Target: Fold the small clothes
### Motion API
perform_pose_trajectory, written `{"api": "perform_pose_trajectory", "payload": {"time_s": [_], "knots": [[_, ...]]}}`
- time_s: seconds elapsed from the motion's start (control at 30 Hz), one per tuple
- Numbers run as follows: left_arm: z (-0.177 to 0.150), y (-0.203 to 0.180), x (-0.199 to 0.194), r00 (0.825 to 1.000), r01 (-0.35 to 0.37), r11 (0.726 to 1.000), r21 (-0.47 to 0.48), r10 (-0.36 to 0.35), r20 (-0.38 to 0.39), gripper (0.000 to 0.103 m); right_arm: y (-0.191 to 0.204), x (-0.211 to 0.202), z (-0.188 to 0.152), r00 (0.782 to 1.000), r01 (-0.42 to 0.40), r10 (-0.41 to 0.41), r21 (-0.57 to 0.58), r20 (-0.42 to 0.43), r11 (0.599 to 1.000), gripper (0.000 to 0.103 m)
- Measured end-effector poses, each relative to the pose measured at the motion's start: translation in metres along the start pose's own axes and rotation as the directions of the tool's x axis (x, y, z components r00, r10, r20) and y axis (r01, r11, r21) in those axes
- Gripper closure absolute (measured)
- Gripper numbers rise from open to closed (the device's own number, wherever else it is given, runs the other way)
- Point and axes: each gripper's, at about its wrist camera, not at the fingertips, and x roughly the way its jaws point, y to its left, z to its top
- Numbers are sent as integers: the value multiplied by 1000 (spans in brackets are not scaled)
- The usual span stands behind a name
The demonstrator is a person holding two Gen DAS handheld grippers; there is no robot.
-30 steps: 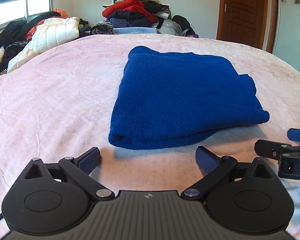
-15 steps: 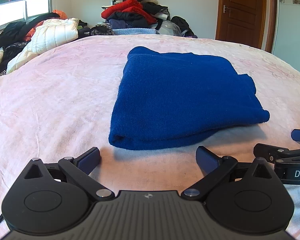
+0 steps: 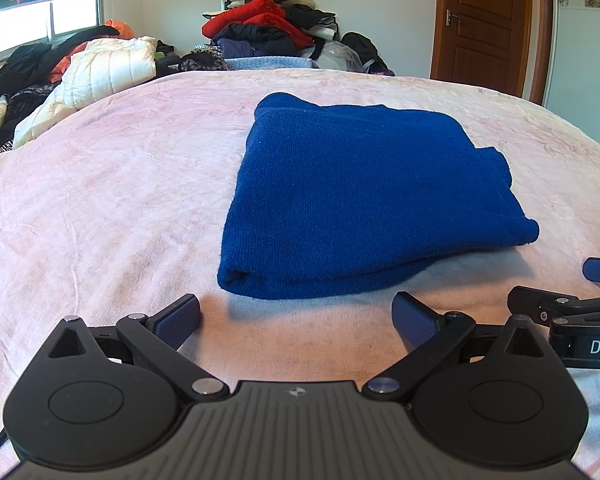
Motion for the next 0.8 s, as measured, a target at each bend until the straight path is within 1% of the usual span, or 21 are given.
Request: {"api": "perform_pose_trajectory", "payload": {"time_s": [0.4, 0.63, 0.8], "knots": [[0, 0, 0, 1000, 0, 1000, 0, 0, 0, 0, 0, -1, 0, 1000, -1, 1, 0, 0, 1000, 1], [0, 0, 0, 1000, -1, 1000, -1, 1, 0, 0, -6, -4, -3, 999, -31, 30, 34, 21, 999, 1], [0, 0, 0, 1000, -1, 1000, -1, 1, 0, 0, -3, -5, -4, 1000, -19, 19, 17, 15, 1000, 1]]}}
